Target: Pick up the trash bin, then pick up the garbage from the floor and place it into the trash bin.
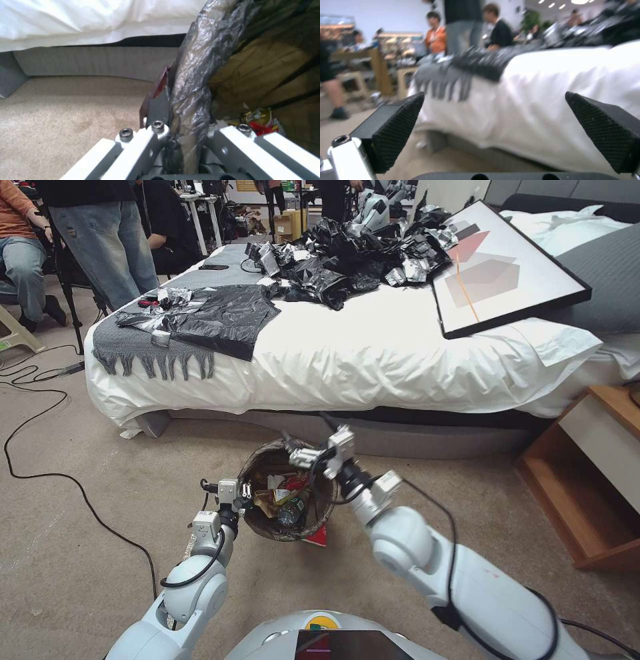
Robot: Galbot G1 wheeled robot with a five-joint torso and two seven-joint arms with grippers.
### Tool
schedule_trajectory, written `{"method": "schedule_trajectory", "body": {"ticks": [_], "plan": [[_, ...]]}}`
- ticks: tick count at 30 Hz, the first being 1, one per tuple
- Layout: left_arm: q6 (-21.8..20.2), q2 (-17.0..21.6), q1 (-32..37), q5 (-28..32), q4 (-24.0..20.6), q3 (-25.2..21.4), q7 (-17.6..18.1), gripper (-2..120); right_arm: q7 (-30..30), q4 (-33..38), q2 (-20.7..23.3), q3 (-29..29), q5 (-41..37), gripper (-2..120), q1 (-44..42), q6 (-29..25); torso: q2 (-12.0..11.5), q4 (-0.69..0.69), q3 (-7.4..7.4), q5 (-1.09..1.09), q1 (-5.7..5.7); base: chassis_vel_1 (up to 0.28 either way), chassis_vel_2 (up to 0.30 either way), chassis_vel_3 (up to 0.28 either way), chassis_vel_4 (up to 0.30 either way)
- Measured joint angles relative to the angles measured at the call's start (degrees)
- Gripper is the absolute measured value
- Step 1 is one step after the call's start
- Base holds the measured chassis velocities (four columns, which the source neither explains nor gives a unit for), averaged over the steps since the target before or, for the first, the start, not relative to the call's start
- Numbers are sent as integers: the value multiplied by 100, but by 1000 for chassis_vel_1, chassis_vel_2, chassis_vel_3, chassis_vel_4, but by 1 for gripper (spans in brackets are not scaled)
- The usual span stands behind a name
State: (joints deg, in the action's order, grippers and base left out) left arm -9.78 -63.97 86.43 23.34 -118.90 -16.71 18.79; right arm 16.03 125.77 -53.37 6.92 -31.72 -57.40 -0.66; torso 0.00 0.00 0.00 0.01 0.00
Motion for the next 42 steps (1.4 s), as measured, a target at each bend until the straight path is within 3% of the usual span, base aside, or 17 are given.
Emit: {"method": "schedule_trajectory", "body": {"ticks": [1,3,5,8,9,12,15,20,26,32,42], "plan": [[0,0,0,0,0,0,0,3,0,0,0,0,0,100,0,0,0,0,0,0,0,0,0,0,0],[11,-20,-2,-20,8,-13,0,3,5,316,104,-716,-11,100,-407,40,0,-1,0,0,0,0,0,0,0],[12,-26,-2,-20,7,-20,0,3,8,389,115,-942,6,100,-565,51,0,-1,0,0,0,0,0,0,0],[14,-47,2,-20,6,-46,3,3,24,601,53,-1723,127,100,-1208,93,0,-1,0,0,0,0,0,0,0],[14,-47,2,-20,6,-46,3,3,24,601,53,-1723,127,100,-1208,93,0,-1,0,0,0,0,0,0,0],[20,-54,42,-28,0,-74,1,3,29,707,-181,-2439,576,100,-1997,168,0,-1,0,0,0,0,0,0,0],[30,-65,69,-51,-7,-87,1,3,1,686,-385,-2734,969,100,-2407,165,0,-1,-1,0,0,0,0,0,0],[40,-72,77,-73,-8,-108,-1,3,-1,477,-798,-2897,1546,100,-2778,-16,0,0,0,0,0,0,0,0,0],[58,-69,77,-89,8,-149,-2,3,-43,13,-1689,-2930,2314,100,-3267,-500,0,-1,0,-1,0,0,0,0,0],[64,-72,76,-88,32,-147,-2,3,-36,-213,-1930,-2910,2530,100,-3403,-690,0,-1,0,-1,0,0,0,0,0],[74,-101,68,-33,41,-118,17,3,-18,-214,-1954,-2852,2551,100,-3384,-696,0,0,0,-2,0,0,0,0,0]]}}
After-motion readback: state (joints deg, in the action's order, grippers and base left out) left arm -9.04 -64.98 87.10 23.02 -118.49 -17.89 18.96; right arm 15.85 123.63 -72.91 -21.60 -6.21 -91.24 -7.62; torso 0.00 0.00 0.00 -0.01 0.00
